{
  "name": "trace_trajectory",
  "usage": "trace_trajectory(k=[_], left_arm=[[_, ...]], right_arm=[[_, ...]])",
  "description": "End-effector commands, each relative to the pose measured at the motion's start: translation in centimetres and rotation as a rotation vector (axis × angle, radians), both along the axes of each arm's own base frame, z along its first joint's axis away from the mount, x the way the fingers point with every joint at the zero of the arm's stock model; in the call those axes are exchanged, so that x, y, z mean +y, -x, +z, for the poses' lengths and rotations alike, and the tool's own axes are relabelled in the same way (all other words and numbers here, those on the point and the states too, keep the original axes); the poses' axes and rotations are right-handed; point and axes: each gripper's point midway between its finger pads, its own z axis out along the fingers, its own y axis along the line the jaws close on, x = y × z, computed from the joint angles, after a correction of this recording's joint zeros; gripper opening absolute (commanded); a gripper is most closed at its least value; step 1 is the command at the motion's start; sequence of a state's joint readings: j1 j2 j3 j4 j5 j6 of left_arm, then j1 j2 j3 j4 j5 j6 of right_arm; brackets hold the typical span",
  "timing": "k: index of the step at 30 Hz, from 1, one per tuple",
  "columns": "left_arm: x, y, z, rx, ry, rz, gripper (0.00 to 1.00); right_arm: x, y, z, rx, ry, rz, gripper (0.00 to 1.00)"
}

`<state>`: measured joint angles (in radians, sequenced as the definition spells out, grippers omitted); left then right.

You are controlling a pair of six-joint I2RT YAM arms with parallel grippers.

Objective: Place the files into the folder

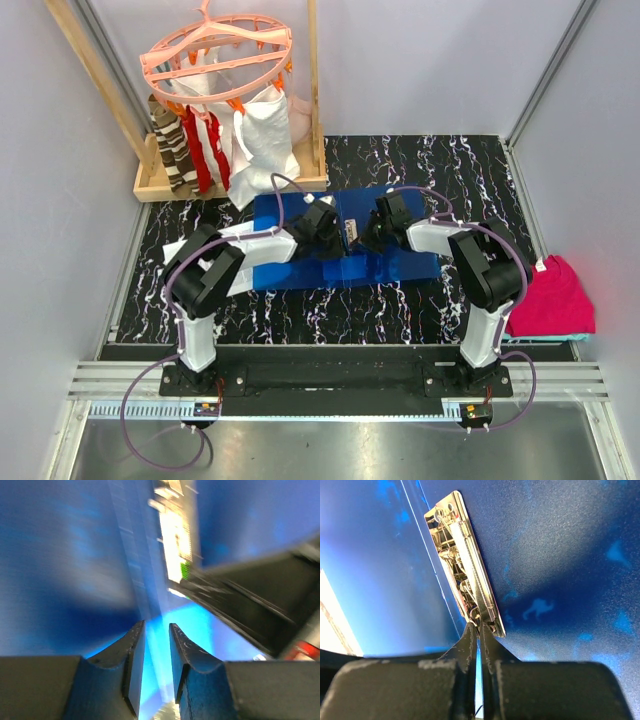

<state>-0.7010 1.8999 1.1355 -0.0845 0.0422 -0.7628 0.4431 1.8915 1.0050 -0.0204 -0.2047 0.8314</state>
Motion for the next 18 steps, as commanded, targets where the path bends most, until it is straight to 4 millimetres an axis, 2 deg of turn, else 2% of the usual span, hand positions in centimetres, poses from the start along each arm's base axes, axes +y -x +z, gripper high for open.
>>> trace_trajectory(k=[1, 3, 4, 7, 8, 11, 14, 15, 18], left_arm=[[-2.8, 0.9, -0.8, 0.084, 0.113, -0.025, 0.28], [-1.6, 0.8, -2.7, 0.113, 0.065, 0.034, 0.27], [-1.1, 1.0, -3.3, 0.119, 0.035, 0.049, 0.27], [2.5, 1.0, -5.7, 0.159, -0.089, 0.114, 0.25], [3.2, 1.3, -6.0, 0.171, -0.106, 0.121, 0.24], [4.6, 1.6, -6.5, 0.178, -0.128, 0.132, 0.24], [5.9, 1.6, -6.7, 0.158, -0.165, 0.155, 0.24], [6.2, 1.7, -7.0, 0.157, -0.179, 0.160, 0.24], [6.5, 2.1, -7.8, 0.179, -0.176, 0.159, 0.22]], right_arm=[[-11.2, 10.8, -11.4, 0.413, 0.536, -0.071, 0.00], [-12.0, 12.3, -13.2, 0.462, 0.557, -0.094, 0.00], [-12.1, 12.4, -13.5, 0.455, 0.578, -0.084, 0.00], [-11.9, 12.5, -13.5, 0.459, 0.565, -0.103, 0.00], [-11.7, 12.3, -13.2, 0.450, 0.556, -0.104, 0.00], [-11.1, 10.8, -11.1, 0.375, 0.523, -0.086, 0.00], [-8.9, 7.9, -6.9, 0.223, 0.421, -0.021, 0.00], [-7.6, 7.0, -4.8, 0.180, 0.348, -0.002, 0.00], [-4.8, 5.7, -1.5, 0.133, 0.187, 0.043, 0.00]])
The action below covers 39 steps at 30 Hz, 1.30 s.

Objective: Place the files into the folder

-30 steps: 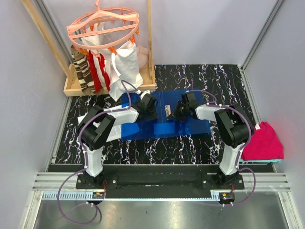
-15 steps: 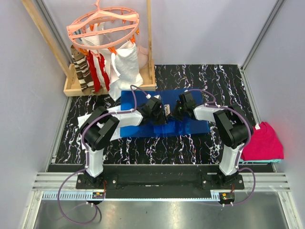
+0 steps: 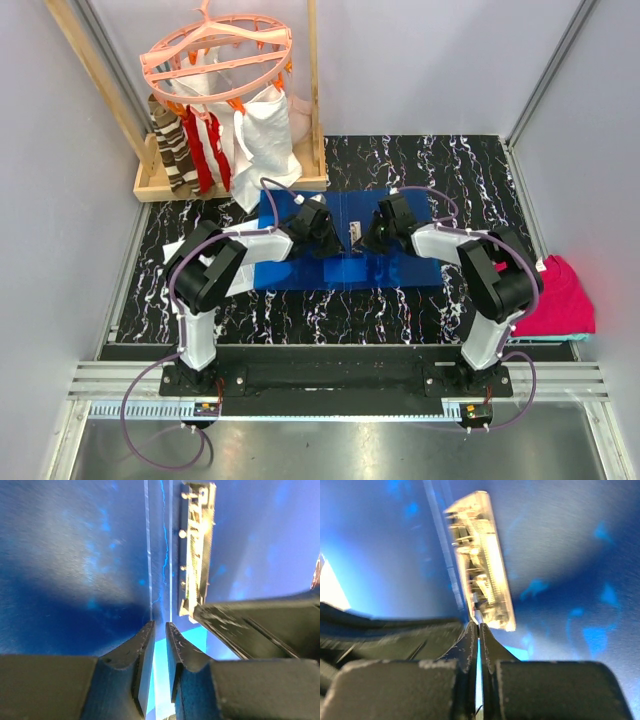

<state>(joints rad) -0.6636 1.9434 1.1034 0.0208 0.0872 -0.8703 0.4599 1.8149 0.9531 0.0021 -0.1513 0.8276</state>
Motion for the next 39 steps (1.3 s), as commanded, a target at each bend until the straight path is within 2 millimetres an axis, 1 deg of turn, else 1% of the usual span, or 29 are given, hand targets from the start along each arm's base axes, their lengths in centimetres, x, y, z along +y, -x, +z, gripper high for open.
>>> trace_trajectory(k=[1, 2, 3, 4, 8, 9, 10, 11, 12, 13, 14, 15, 16, 17, 18, 19, 22, 23, 25, 26, 29, 30, 32, 33, 34, 35, 37, 39], left_arm=[[6.6, 3.2, -6.7, 0.146, -0.268, 0.058, 0.22], [6.7, 3.3, -6.8, 0.148, -0.273, 0.056, 0.22], [6.7, 3.1, -6.6, 0.140, -0.274, 0.056, 0.22], [6.8, 3.2, -6.7, 0.135, -0.283, 0.047, 0.22], [6.5, 3.0, -5.3, 0.095, -0.273, 0.017, 0.22], [6.1, 3.2, -5.0, 0.090, -0.260, -0.003, 0.23], [5.8, 3.4, -4.8, 0.079, -0.256, -0.027, 0.23], [5.2, 3.3, -3.9, 0.052, -0.231, -0.041, 0.26], [4.6, 3.7, -3.5, 0.053, -0.205, -0.074, 0.27], [4.0, 4.3, -3.2, 0.041, -0.196, -0.106, 0.30], [3.3, 4.1, -2.1, 0.007, -0.172, -0.126, 0.33], [3.0, 4.3, -1.6, -0.004, -0.163, -0.144, 0.35], [2.6, 4.5, -1.1, -0.024, -0.160, -0.166, 0.37], [2.4, 4.4, -0.3, -0.039, -0.153, -0.174, 0.41], [2.2, 4.3, 0.3, -0.049, -0.141, -0.185, 0.43], [2.1, 4.3, 1.1, -0.068, -0.137, -0.194, 0.45], [2.5, 4.3, 2.1, -0.091, -0.152, -0.204, 0.50], [2.5, 4.2, 3.0, -0.111, -0.144, -0.202, 0.52], [2.6, 4.4, 3.8, -0.125, -0.133, -0.207, 0.56], [2.5, 4.4, 4.6, -0.140, -0.119, -0.209, 0.56], [2.0, 4.7, 5.6, -0.144, -0.089, -0.228, 0.57], [2.0, 4.8, 5.7, -0.144, -0.083, -0.231, 0.57], [2.0, 4.8, 6.3, -0.155, -0.074, -0.226, 0.57], [2.1, 4.9, 6.3, -0.155, -0.074, -0.226, 0.57], [2.2, 4.9, 6.8, -0.164, -0.068, -0.224, 0.58], [2.2, 5.0, 6.9, -0.166, -0.065, -0.226, 0.58], [2.4, 5.2, 7.4, -0.177, -0.063, -0.228, 0.58], [2.8, 5.4, 7.5, -0.183, -0.069, -0.226, 0.59]], right_arm=[[-3.8, 4.8, -2.2, 0.184, 0.129, 0.047, 0.00], [-3.3, 4.3, -1.6, 0.171, 0.097, 0.047, 0.00], [-2.5, 4.4, -0.9, 0.167, 0.041, 0.071, 0.00], [-2.4, 3.6, -0.4, 0.155, -0.003, 0.049, 0.00], [-1.8, 3.0, 0.4, 0.137, -0.066, 0.050, 0.00], [-1.6, 2.8, 0.6, 0.133, -0.088, 0.059, 0.00], [-1.2, 2.1, 1.2, 0.106, -0.115, 0.056, 0.00], [-0.8, 1.6, 1.7, 0.087, -0.134, 0.069, 0.00], [-0.2, 1.5, 2.1, 0.085, -0.162, 0.092, 0.00], [0.4, 0.6, 3.1, 0.045, -0.185, 0.114, 0.05], [0.7, 0.3, 3.6, 0.031, -0.199, 0.124, 0.13], [1.2, -0.3, 4.6, -0.008, -0.225, 0.141, 0.23], [1.5, -1.0, 5.4, -0.045, -0.229, 0.153, 0.41], [1.4, -1.2, 5.7, -0.060, -0.226, 0.158, 0.51], [1.5, -1.4, 5.9, -0.076, -0.221, 0.166, 0.56], [1.5, -1.7, 6.2, -0.093, -0.218, 0.178, 0.65], [1.7, -1.3, 6.8, -0.103, -0.239, 0.210, 0.77], [1.7, -1.1, 7.3, -0.111, -0.245, 0.219, 0.81], [1.8, -0.7, 7.5, -0.111, -0.257, 0.234, 0.83], [1.8, -0.6, 7.6, -0.112, -0.259, 0.235, 0.86], [2.2, -0.1, 7.9, -0.102, -0.293, 0.245, 0.87], [2.5, -0.2, 8.4, -0.113, -0.324, 0.246, 0.88], [2.7, 0.2, 8.0, -0.099, -0.358, 0.248, 0.89], [3.1, 0.0, 8.2, -0.106, -0.380, 0.248, 0.90], [3.5, -0.1, 8.2, -0.106, -0.393, 0.255, 0.90], [3.8, -0.1, 7.5, -0.086, -0.403, 0.263, 0.91], [4.5, -0.9, 8.2, -0.109, -0.429, 0.269, 0.91], [4.9, -1.6, 8.6, -0.127, -0.443, 0.268, 0.91]])
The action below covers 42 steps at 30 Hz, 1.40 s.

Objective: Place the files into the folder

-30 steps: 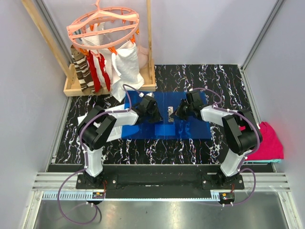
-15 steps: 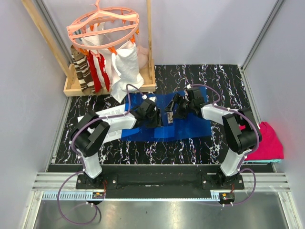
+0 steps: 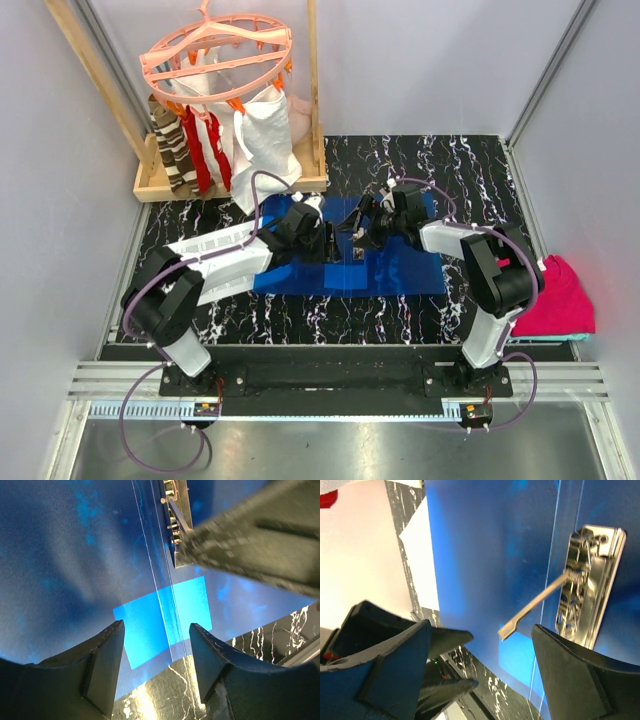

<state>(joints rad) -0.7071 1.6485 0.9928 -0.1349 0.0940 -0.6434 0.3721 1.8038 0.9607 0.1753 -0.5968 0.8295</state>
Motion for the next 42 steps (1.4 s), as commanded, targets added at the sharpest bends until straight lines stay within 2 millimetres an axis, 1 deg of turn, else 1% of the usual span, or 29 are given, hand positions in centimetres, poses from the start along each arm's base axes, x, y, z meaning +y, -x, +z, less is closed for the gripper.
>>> trace_trajectory(k=[1, 3, 4, 5, 6, 13, 14, 16, 17, 18, 20, 21, 24, 25, 26, 27, 28, 29, 30, 31, 32, 33, 34, 35, 37, 38, 39, 40, 42], left_arm=[[0.5, 0.4, 2.1, -0.056, 0.026, -0.016, 0.60], [0.9, 0.7, 1.8, -0.052, 0.020, -0.014, 0.61], [0.9, 0.9, 1.9, -0.053, 0.021, -0.017, 0.61], [1.0, 1.0, 1.7, -0.052, 0.019, -0.015, 0.61], [1.1, 1.4, 1.3, -0.046, 0.012, -0.019, 0.61], [1.3, 2.3, 0.5, -0.043, -0.006, -0.024, 0.62], [1.2, 2.4, 0.4, -0.040, -0.006, -0.030, 0.62], [1.2, 2.5, 0.6, -0.046, -0.006, -0.034, 0.62], [1.3, 2.7, 0.6, -0.045, -0.009, -0.035, 0.62], [1.2, 2.8, 0.6, -0.044, -0.011, -0.039, 0.62], [1.2, 2.9, 0.6, -0.045, -0.013, -0.047, 0.63], [1.2, 3.0, 0.5, -0.045, -0.017, -0.050, 0.63], [0.8, 2.9, 0.0, -0.038, -0.025, -0.064, 0.68], [0.7, 2.8, -0.3, -0.032, -0.029, -0.064, 0.68], [0.1, 2.2, 0.1, -0.040, -0.022, -0.068, 0.69], [-0.1, 2.0, -0.8, -0.023, -0.037, -0.068, 0.70], [-0.9, 1.3, -0.3, -0.036, -0.024, -0.075, 0.70], [-1.3, 1.1, -0.5, -0.033, -0.025, -0.078, 0.71], [-1.6, 0.7, -1.3, -0.021, -0.031, -0.077, 0.71], [-2.3, 0.2, -0.8, -0.032, -0.016, -0.081, 0.71], [-2.6, -0.2, -1.0, -0.031, -0.014, -0.077, 0.70], [-2.8, -0.4, -1.9, -0.014, -0.023, -0.077, 0.70], [-3.4, -0.9, -1.5, -0.021, -0.012, -0.078, 0.70], [-3.6, -1.0, -2.8, 0.005, -0.031, -0.079, 0.69], [-4.5, -1.6, -3.0, 0.012, -0.018, -0.086, 0.67], [-4.9, -1.4, -4.2, 0.034, -0.034, -0.094, 0.67], [-5.2, -1.4, -4.6, 0.040, -0.039, -0.099, 0.66], [-5.9, -1.8, -4.5, 0.034, -0.032, -0.104, 0.66], [-6.5, -1.9, -5.5, 0.053, -0.037, -0.110, 0.65]], right_arm=[[2.1, -2.6, 3.6, -0.102, -0.104, 0.026, 0.91], [2.3, -3.3, 4.0, -0.117, -0.089, 0.029, 0.91], [2.4, -4.3, 4.9, -0.146, -0.084, 0.025, 0.91], [2.3, -4.9, 4.3, -0.142, -0.063, 0.014, 0.91], [2.4, -5.6, 4.6, -0.152, -0.056, 0.015, 0.91], [2.2, -8.5, 2.6, -0.156, -0.013, 0.013, 0.91], [2.0, -8.9, 1.5, -0.139, -0.003, 0.015, 0.92], [1.6, -10.2, 1.7, -0.170, 0.013, 0.019, 0.92], [1.5, -10.7, 0.9, -0.168, 0.023, 0.025, 0.92], [1.4, -11.6, 1.3, -0.192, 0.038, 0.037, 0.92], [0.7, -12.0, 0.1, -0.183, 0.078, 0.058, 0.92], [0.6, -12.5, 0.8, -0.202, 0.088, 0.064, 0.92], [-0.6, -12.2, 1.8, -0.217, 0.156, 0.065, 0.92], [-1.5, -12.3, 3.0, -0.236, 0.179, 0.035, 0.93], [-2.4, -11.6, 2.6, -0.207, 0.207, 0.024, 0.93], [-3.0, -11.2, 2.7, -0.195, 0.228, 0.006, 0.93], [-4.2, -11.2, 4.0, -0.218, 0.257, -0.035, 0.95], [-5.2, -10.3, 3.1, -0.197, 0.282, -0.045, 0.97], [-5.5, -10.0, 3.2, -0.203, 0.293, -0.048, 0.98], [-6.1, -9.7, 3.8, -0.215, 0.312, -0.061, 0.99], [-7.1, -9.2, 3.1, -0.194, 0.336, -0.069, 0.99], [-7.8, -9.0, 2.9, -0.187, 0.350, -0.081, 1.00], [-8.5, -8.9, 3.2, -0.188, 0.346, -0.094, 1.00], [-9.9, -8.7, 2.6, -0.168, 0.353, -0.115, 1.00], [-11.5, -8.7, 2.3, -0.155, 0.367, -0.150, 1.00], [-12.3, -8.3, 1.5, -0.129, 0.375, -0.169, 1.00], [-13.8, -8.4, 1.3, -0.114, 0.379, -0.204, 1.00], [-14.3, -8.3, 0.9, -0.102, 0.380, -0.214, 1.00], [-15.8, -7.9, -0.2, -0.071, 0.388, -0.242, 1.00]])
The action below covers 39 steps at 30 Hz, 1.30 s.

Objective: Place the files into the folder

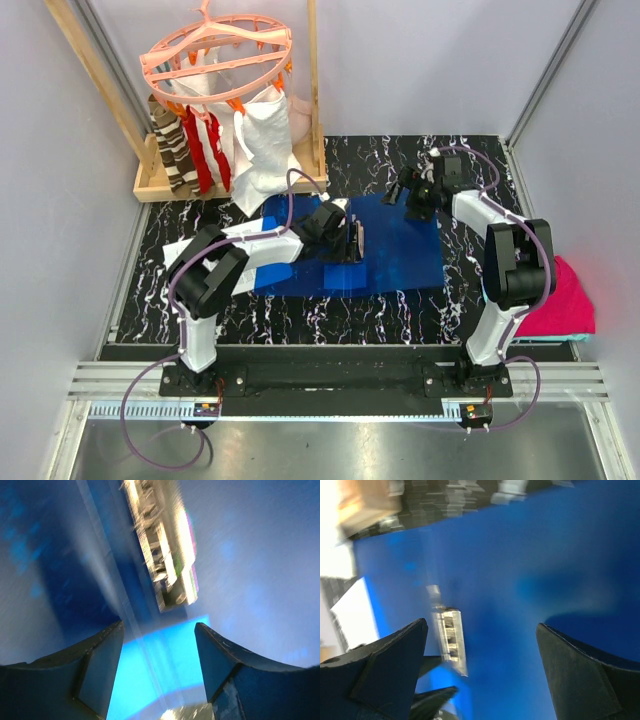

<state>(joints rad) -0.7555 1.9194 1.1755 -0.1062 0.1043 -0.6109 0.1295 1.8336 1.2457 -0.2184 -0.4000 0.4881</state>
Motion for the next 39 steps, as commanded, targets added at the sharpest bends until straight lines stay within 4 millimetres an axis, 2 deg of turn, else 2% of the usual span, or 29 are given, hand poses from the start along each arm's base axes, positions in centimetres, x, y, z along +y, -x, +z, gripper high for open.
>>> trace_trajectory(k=[1, 2, 7, 8, 9, 10, 11, 16, 19, 20, 22, 23, 25, 26, 28, 29, 30, 31, 32, 33, 34, 35, 36, 37, 38, 39], left_arm=[[-2.5, -0.3, -0.9, 0.019, 0.020, -0.033, 0.65], [-2.8, -0.4, -1.3, 0.028, 0.020, -0.032, 0.65], [-4.8, -1.9, -0.4, -0.001, 0.041, -0.043, 0.65], [-5.0, -1.9, -0.9, 0.012, 0.039, -0.043, 0.65], [-5.4, -1.9, -0.9, 0.017, 0.046, -0.051, 0.65], [-6.1, -2.0, -0.5, 0.016, 0.061, -0.061, 0.65], [-6.3, -2.0, -1.0, 0.024, 0.060, -0.062, 0.65], [-8.8, -1.6, -0.8, 0.036, 0.087, -0.100, 0.64], [-9.3, -1.4, -0.1, 0.031, 0.093, -0.106, 0.65], [-9.2, -1.4, 1.1, 0.014, 0.103, -0.105, 0.66], [-8.6, -1.4, 2.0, -0.002, 0.101, -0.094, 0.70], [-8.3, -1.3, 3.9, -0.025, 0.116, -0.095, 0.72], [-7.3, -1.1, 5.3, -0.036, 0.128, -0.090, 0.79], [-6.9, -0.9, 7.9, -0.072, 0.157, -0.097, 0.81], [-5.3, -0.4, 8.9, -0.083, 0.157, -0.092, 0.87], [-4.4, -0.1, 11.6, -0.122, 0.187, -0.092, 0.89], [-3.4, 0.5, 11.7, -0.115, 0.184, -0.090, 0.90], [-2.2, 0.7, 14.2, -0.148, 0.216, -0.080, 0.91], [-1.0, 1.2, 14.0, -0.140, 0.207, -0.070, 0.91], [0.4, 0.8, 14.6, -0.153, 0.211, -0.042, 0.91], [1.9, 1.3, 16.6, -0.185, 0.225, -0.027, 0.91], [3.4, 1.6, 15.9, -0.173, 0.203, -0.002, 0.91], [5.6, 0.8, 16.2, -0.192, 0.185, 0.058, 0.91], [7.3, 1.3, 17.4, -0.217, 0.184, 0.087, 0.91], [9.0, 1.5, 16.6, -0.208, 0.158, 0.120, 0.91], [11.6, 0.6, 16.5, -0.221, 0.132, 0.201, 0.91]], right_arm=[[-3.7, 0.7, -1.8, 0.043, 0.050, -0.086, 1.00], [-4.1, 1.1, -2.5, 0.060, 0.058, -0.095, 1.00], [-6.8, 1.8, -4.7, 0.122, 0.057, -0.193, 1.00], [-6.8, 2.3, -5.3, 0.137, 0.060, -0.199, 1.00], [-8.2, 2.2, -5.3, 0.139, 0.056, -0.236, 1.00], [-8.4, 2.3, -5.4, 0.137, 0.055, -0.245, 1.00], [-9.0, 2.6, -5.6, 0.141, 0.054, -0.257, 1.00], [-10.4, 2.6, -4.3, 0.106, 0.074, -0.298, 1.00], [-10.6, 2.6, -2.9, 0.069, 0.078, -0.291, 1.00], [-10.4, 2.5, -2.4, 0.053, 0.074, -0.281, 1.00], [-10.2, 2.4, -1.0, 0.023, 0.066, -0.260, 1.00], [-10.1, 2.3, -0.6, 0.011, 0.067, -0.257, 1.00], [-10.1, 2.2, 0.9, -0.018, 0.064, -0.255, 1.00], [-10.1, 2.2, 1.4, -0.027, 0.062, -0.254, 1.00], [-9.8, 2.1, 2.8, -0.055, 0.056, -0.248, 1.00], [-9.6, 2.0, 3.2, -0.065, 0.056, -0.241, 1.00], [-9.5, 2.0, 3.8, -0.079, 0.054, -0.235, 1.00], [-8.8, 1.9, 4.4, -0.092, 0.053, -0.217, 1.00], [-8.4, 1.8, 4.9, -0.105, 0.057, -0.207, 1.00], [-7.8, 1.8, 5.2, -0.111, 0.061, -0.195, 1.00], [-5.6, 1.7, 6.1, -0.136, 0.062, -0.147, 1.00], [-4.7, 1.6, 6.4, -0.146, 0.067, -0.135, 1.00], [-3.2, 1.6, 6.9, -0.158, 0.064, -0.110, 1.00], [-1.8, 1.1, 8.1, -0.187, 0.060, -0.086, 1.00], [1.4, 1.5, 7.9, -0.185, 0.059, -0.024, 1.00], [3.0, 1.3, 8.2, -0.196, 0.045, -0.001, 1.00]])
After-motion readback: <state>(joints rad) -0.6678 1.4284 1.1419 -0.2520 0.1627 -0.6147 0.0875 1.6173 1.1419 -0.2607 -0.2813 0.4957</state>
